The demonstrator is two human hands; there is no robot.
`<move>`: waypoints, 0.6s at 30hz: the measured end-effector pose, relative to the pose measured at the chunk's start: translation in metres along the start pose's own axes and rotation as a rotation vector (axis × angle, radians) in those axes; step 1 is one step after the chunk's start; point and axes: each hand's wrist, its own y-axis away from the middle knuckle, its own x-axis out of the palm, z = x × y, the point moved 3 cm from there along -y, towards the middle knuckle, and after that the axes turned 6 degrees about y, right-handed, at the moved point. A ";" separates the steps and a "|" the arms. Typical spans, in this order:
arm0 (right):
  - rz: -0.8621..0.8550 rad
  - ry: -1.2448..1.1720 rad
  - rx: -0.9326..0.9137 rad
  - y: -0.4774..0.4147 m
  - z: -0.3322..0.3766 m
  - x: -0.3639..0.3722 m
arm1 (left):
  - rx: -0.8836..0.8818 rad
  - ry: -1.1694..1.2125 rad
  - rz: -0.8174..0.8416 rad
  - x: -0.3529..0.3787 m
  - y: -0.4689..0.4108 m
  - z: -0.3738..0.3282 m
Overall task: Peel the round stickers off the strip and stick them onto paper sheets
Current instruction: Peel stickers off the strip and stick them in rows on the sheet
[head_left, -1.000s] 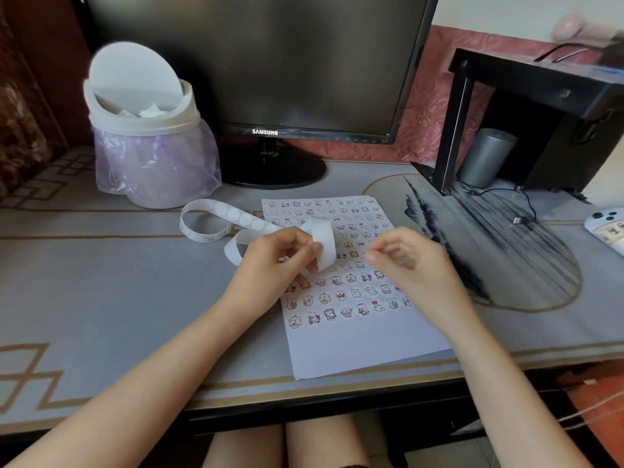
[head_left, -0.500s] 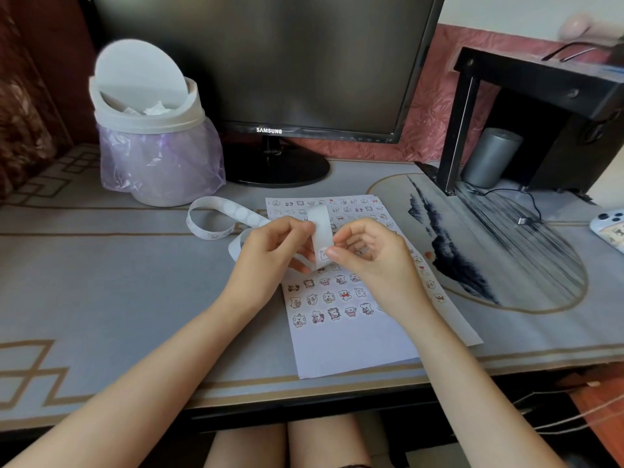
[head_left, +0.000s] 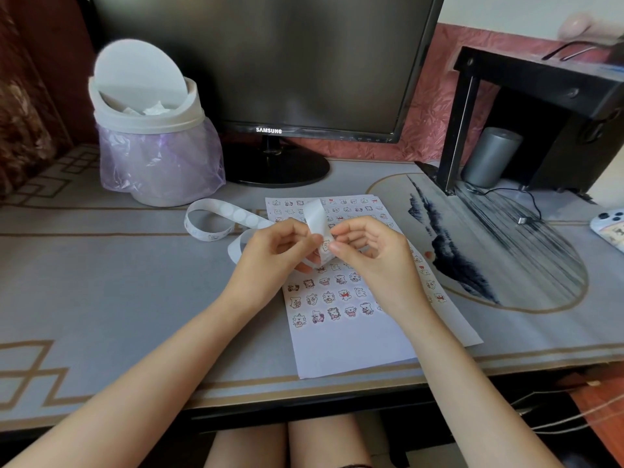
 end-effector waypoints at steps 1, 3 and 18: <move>-0.006 0.005 -0.003 0.000 0.000 0.000 | 0.000 -0.004 0.002 0.000 0.000 0.000; -0.020 0.012 -0.014 0.001 0.001 0.000 | -0.004 -0.003 0.000 0.000 0.000 0.000; -0.006 0.040 -0.032 0.001 0.001 0.001 | -0.001 -0.021 0.014 -0.001 0.000 0.001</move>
